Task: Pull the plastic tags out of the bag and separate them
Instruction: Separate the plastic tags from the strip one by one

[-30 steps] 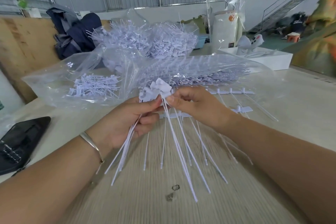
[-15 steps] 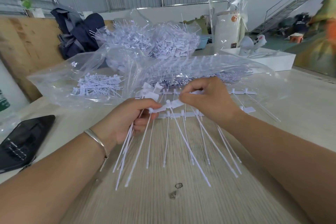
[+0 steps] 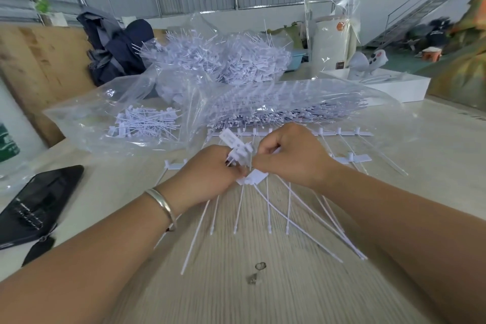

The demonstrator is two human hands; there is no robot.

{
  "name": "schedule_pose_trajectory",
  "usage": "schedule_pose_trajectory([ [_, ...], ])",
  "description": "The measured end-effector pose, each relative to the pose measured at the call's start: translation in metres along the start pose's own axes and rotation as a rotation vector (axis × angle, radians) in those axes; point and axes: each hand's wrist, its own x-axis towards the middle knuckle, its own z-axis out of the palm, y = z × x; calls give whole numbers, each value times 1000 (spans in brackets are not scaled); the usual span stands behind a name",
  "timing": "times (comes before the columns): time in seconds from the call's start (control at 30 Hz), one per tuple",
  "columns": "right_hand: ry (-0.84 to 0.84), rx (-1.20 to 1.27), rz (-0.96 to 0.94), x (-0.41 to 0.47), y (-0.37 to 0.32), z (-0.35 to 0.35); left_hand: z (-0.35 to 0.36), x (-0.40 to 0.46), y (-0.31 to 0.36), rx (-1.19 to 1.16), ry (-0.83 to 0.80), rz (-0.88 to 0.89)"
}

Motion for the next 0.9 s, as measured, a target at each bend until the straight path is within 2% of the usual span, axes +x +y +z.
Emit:
schedule_pose_trajectory([
  [0.2, -14, -71, 72, 2, 1, 4, 8, 1, 6, 579, 188, 99],
  [0.3, -20, -41, 89, 4, 1, 3, 12, 4, 7, 664, 240, 116],
  [0.4, -61, 105, 79, 1, 1, -7, 0, 4, -9, 721, 233, 7],
  [0.47, -45, 218, 22, 2, 1, -15, -9, 4, -25, 576, 236, -16],
  [0.53, 33, 255, -16, 7, 7, -19, -13, 5, -27, 245, 234, 11],
  [0.6, 90, 133, -31, 11, 16, -14, -13, 7, -22, -85, 190, 2],
  [0.63, 96, 16, -42, 12, 20, -10, -12, 8, -20, -176, 176, -20],
  [0.7, 73, -152, -68, 12, 26, -5, -10, 9, -20, -247, 167, -57],
  [0.9, -17, -204, -211, 7, 20, -2, -11, 3, -27, -243, 213, -151],
])
